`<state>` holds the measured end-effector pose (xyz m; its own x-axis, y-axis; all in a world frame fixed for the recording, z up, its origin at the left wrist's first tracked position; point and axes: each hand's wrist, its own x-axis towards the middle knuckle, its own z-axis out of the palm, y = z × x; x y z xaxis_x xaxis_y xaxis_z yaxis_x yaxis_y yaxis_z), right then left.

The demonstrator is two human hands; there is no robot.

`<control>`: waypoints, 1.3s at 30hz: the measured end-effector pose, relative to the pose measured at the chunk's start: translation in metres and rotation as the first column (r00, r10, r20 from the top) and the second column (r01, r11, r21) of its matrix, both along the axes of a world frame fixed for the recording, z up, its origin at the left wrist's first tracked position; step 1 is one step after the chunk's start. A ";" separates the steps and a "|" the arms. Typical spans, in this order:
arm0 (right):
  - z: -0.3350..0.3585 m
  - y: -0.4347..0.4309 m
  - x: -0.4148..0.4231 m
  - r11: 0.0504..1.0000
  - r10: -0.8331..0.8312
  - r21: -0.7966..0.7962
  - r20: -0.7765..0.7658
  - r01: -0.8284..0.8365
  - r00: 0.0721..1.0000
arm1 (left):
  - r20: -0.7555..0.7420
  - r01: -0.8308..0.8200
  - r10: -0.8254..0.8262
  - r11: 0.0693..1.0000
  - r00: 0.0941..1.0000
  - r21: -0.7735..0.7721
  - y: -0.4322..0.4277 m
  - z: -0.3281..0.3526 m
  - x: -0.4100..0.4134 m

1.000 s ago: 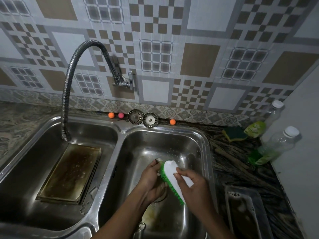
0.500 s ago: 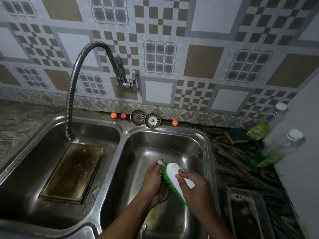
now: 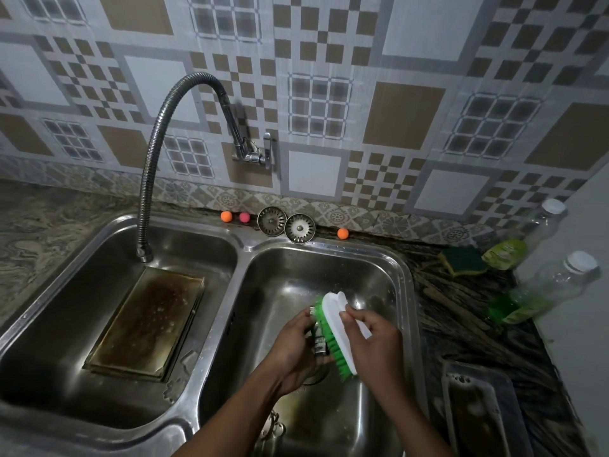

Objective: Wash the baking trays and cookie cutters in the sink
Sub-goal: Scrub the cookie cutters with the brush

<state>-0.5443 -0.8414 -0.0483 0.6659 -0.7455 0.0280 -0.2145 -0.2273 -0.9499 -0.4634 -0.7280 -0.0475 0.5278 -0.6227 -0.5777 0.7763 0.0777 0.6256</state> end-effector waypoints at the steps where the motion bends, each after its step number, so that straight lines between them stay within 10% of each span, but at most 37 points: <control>1: 0.001 0.000 0.001 1.000 -0.003 0.002 -0.002 0.003 1.000 | -0.016 -0.002 0.002 1.000 1.000 -0.008 0.002 -0.002 0.000; 24: -0.022 0.023 0.005 0.939 0.050 -0.338 -0.065 -0.069 0.997 | -0.256 -0.089 0.104 0.994 0.961 0.069 0.010 -0.010 0.013; 39: -0.018 0.029 0.001 0.987 0.092 -0.120 -0.110 -0.105 0.990 | -0.221 -0.177 0.185 0.983 0.958 0.055 0.022 -0.039 0.018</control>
